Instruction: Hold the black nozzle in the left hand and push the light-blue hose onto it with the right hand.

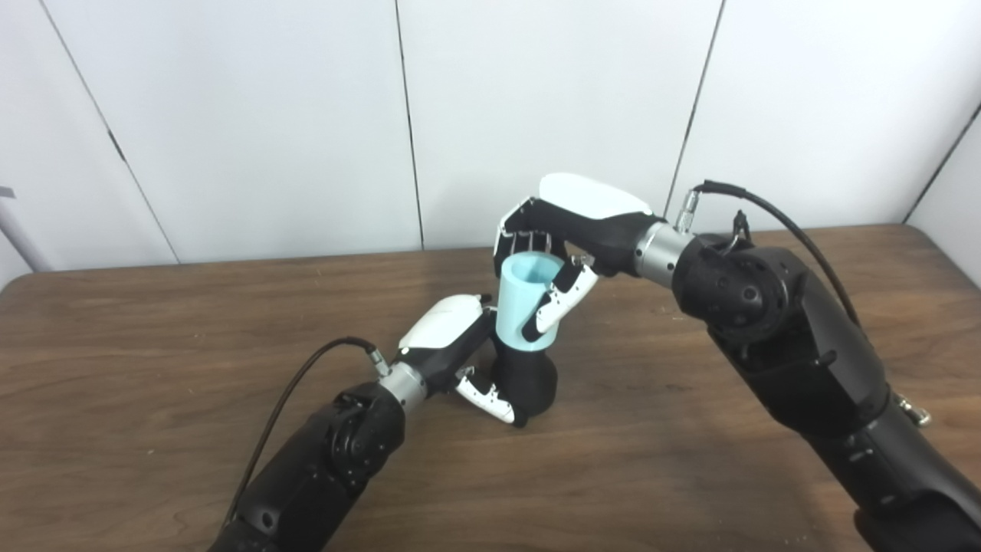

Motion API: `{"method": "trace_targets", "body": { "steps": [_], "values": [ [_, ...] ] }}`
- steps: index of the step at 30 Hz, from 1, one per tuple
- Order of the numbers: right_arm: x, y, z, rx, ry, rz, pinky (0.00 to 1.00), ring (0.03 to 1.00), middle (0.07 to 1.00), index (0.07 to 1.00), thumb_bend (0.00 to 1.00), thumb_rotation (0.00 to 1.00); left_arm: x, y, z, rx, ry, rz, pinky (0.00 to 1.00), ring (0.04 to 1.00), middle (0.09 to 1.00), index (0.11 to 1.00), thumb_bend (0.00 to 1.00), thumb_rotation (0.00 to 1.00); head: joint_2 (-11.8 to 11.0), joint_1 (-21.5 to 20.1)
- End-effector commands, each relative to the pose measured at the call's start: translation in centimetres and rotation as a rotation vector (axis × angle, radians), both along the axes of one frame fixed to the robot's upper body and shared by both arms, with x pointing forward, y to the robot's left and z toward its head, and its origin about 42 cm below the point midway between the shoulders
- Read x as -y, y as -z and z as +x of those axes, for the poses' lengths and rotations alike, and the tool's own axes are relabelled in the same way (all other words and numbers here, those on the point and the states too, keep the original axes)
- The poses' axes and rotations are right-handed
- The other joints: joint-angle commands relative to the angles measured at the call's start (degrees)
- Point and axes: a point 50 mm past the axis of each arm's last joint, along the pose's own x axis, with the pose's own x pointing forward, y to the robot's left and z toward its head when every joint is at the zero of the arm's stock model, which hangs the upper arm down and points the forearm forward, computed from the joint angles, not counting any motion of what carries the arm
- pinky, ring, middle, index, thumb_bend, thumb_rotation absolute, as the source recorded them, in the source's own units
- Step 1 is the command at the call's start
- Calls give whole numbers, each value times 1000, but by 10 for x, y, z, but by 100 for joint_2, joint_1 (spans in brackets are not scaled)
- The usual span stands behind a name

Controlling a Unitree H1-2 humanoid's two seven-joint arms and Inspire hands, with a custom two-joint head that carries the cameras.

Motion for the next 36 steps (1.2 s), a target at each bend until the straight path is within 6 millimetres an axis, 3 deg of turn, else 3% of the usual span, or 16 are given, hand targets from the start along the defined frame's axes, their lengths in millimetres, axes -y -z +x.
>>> {"method": "trace_targets", "body": {
  "steps": [1, 19, 27, 36],
  "values": [
    [-2, 5, -1, -14, -28, -18, 333, 446, 486, 502, 500, 0, -4, 44, -20, -166, 30, 145, 1000, 581, 484, 482, 526, 0, 8, -7],
    [8, 18, -13, -23, -67, -70, 346, 405, 481, 544, 496, 0, -6, 46, -18, -185, 22, 153, 1000, 592, 480, 485, 526, 0, 26, -64],
    [12, 28, -17, -36, -50, -89, 320, 437, 501, 515, 498, 0, -6, 46, -18, -182, 24, 162, 1000, 592, 479, 486, 526, 0, 9, -67],
    [13, 23, -16, -21, -46, -78, 327, 425, 496, 521, 497, 0, -6, 47, -18, -185, 26, 164, 1000, 591, 481, 484, 526, 0, -27, -94]
  ]
}}
